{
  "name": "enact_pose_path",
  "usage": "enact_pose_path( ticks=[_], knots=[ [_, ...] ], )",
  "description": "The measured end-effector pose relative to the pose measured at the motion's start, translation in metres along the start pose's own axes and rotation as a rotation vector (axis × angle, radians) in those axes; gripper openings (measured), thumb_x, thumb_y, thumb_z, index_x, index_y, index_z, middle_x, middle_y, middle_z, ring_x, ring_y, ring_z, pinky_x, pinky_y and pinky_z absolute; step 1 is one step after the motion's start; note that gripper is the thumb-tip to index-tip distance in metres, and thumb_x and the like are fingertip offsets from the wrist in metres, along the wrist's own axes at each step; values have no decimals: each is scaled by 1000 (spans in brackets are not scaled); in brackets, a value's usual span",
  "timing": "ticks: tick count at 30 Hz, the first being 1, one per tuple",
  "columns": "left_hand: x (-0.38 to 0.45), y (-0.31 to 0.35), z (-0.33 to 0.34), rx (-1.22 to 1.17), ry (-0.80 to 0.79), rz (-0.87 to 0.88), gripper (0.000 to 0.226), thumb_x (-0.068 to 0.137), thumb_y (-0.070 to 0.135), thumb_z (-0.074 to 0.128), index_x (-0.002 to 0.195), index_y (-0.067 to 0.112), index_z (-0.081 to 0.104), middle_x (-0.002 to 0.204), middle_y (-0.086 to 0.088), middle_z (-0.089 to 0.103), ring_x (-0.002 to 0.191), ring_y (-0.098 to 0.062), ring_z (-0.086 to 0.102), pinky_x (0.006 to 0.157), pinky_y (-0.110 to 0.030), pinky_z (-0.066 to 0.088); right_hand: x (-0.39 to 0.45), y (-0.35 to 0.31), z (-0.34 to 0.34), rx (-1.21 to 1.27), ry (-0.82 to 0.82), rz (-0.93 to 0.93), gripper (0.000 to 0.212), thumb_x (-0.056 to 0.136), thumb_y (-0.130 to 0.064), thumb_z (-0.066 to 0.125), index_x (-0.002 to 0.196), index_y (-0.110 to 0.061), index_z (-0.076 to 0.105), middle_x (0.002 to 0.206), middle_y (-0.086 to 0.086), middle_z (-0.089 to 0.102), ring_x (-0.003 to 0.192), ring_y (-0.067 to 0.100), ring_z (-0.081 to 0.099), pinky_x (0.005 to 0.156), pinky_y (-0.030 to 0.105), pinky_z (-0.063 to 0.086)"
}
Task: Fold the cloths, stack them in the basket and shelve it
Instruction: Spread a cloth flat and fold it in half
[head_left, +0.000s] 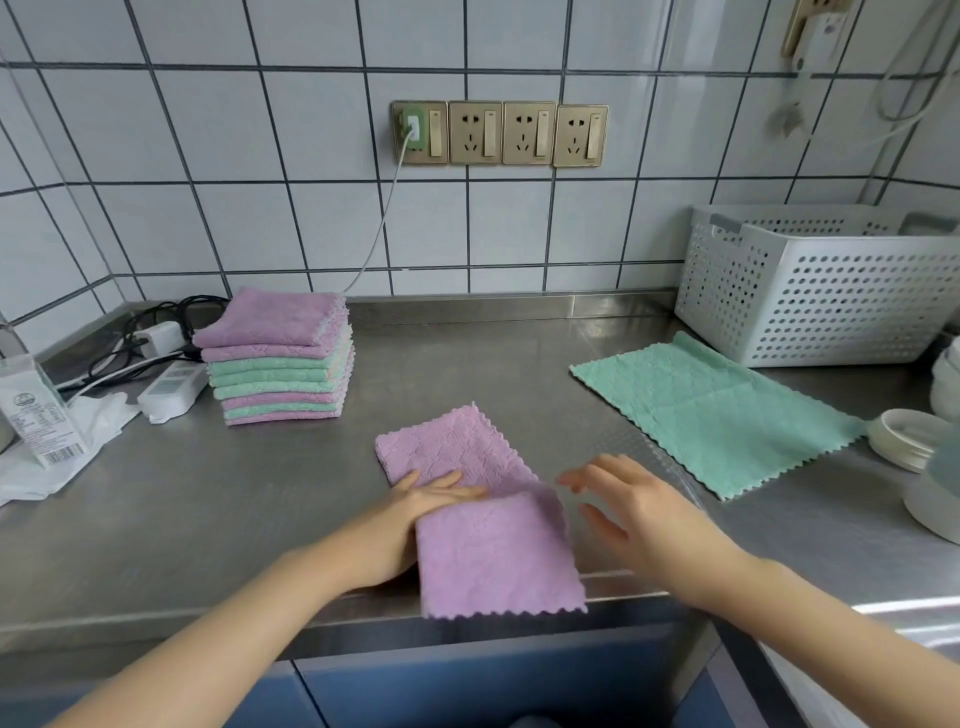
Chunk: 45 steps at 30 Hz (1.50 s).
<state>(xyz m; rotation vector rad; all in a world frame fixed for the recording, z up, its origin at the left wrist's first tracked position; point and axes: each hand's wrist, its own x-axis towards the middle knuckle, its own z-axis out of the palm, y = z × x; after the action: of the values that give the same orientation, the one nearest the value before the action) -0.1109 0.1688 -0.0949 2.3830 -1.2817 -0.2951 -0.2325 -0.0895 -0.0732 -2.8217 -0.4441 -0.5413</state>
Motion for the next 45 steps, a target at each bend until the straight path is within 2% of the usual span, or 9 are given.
enact_pose_path(
  ticks=[4,7,12,19,23,26,30,39,45],
  knots=[
    [-2,-3,-6,-161,-11,-25,79,100,14,44,101,88,14,137,42,15,125,27,-3,98,5,-10,3,14,22,52,-97,75,49,93,-37,55,139,-28,40,127,-8,49,115,12,47,99,22,38],
    [-4,-12,-4,-122,-34,35,79,97,13,50,107,85,19,116,66,17,121,35,0,106,-2,-11,16,3,29,272,-63,52,55,87,-37,61,138,-30,42,127,-13,50,117,6,49,98,15,35],
    [-26,-20,0,34,104,112,57,90,10,60,135,42,43,143,29,34,138,14,13,118,-20,0,16,-3,32,440,4,-134,29,92,-31,60,116,-19,68,122,-11,63,122,4,52,99,24,45],
    [-75,-11,26,-73,488,90,28,82,18,65,108,25,72,114,16,67,115,2,56,99,-24,45,-1,-8,30,518,-129,-175,30,93,-34,60,113,-14,71,116,-10,68,116,1,58,97,24,48],
    [-64,7,7,-424,412,-216,16,84,29,60,85,17,72,75,14,64,69,-2,53,71,-28,47,26,-12,20,558,-109,70,21,84,-18,61,63,-13,61,58,-16,53,55,-6,46,54,27,41],
    [-35,1,-13,-483,496,-403,49,85,42,57,68,-4,54,61,0,44,59,-11,38,58,-28,32,68,-12,30,675,7,404,39,90,-25,59,60,0,52,53,-9,40,54,6,36,55,29,37],
    [-7,-20,-14,-491,545,-643,38,85,26,61,66,-5,56,64,-26,58,54,-30,62,48,-24,33,106,-11,59,665,-76,730,39,89,-27,60,58,-9,45,51,1,38,45,16,35,42,20,32],
    [-1,-22,-7,-260,653,-655,22,87,28,55,68,18,57,59,-2,63,61,-27,65,53,-43,56,116,-25,70,406,24,718,29,97,-29,46,96,-5,62,100,17,67,97,37,58,69,31,36],
    [-5,-18,0,-197,708,-596,21,94,34,46,78,21,47,59,-3,58,62,-33,63,54,-42,55,113,-30,72,379,75,679,22,99,-28,40,103,-13,56,101,17,67,97,41,58,69,34,35]
  ],
)
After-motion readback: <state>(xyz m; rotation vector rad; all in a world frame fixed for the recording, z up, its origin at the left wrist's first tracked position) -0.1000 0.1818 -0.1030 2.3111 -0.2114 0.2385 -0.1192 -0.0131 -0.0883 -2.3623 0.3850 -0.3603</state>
